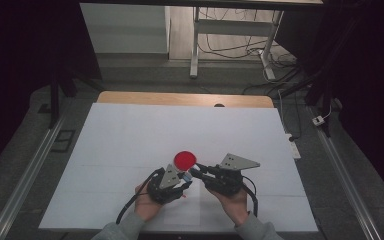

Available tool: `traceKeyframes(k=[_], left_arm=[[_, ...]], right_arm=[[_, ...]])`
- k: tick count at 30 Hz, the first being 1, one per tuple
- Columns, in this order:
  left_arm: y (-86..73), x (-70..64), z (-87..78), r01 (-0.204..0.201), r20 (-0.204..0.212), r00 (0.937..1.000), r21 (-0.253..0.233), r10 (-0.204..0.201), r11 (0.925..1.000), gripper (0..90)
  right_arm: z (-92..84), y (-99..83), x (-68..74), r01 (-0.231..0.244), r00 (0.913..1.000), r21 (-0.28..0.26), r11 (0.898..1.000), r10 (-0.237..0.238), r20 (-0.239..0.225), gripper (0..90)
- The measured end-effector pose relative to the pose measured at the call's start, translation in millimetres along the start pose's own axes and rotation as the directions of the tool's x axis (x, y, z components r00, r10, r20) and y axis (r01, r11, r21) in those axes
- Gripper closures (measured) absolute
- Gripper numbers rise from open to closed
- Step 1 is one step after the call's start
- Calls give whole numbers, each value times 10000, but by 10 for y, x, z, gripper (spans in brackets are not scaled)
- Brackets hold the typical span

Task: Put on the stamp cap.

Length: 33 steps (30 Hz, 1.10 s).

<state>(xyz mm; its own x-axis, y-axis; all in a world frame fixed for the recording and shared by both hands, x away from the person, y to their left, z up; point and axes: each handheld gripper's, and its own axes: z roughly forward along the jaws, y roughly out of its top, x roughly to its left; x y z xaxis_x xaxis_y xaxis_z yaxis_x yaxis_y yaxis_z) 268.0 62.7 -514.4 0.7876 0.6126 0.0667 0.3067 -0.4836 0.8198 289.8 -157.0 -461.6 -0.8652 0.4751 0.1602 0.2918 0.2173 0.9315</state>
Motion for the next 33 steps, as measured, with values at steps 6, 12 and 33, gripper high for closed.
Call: traceKeyframes(k=[6, 12, 33], left_arm=[[3, -7, -12, -30, -1, 10000, -61, 30, 10000, 649], [4, -17, -12, -37, -27, 10000, -71, 37, 10000, 649], [5, -28, -18, -92, -93, 9999, -108, 91, 9999, 648]], right_arm=[[24, -23, 0, -56, 10000, 95, 9999, 56, 24, 750], [44, -40, 1, -106, 9999, 210, 9997, 104, 87, 750], [86, -83, -5, -246, 9994, 410, 9989, 236, 246, 748]])
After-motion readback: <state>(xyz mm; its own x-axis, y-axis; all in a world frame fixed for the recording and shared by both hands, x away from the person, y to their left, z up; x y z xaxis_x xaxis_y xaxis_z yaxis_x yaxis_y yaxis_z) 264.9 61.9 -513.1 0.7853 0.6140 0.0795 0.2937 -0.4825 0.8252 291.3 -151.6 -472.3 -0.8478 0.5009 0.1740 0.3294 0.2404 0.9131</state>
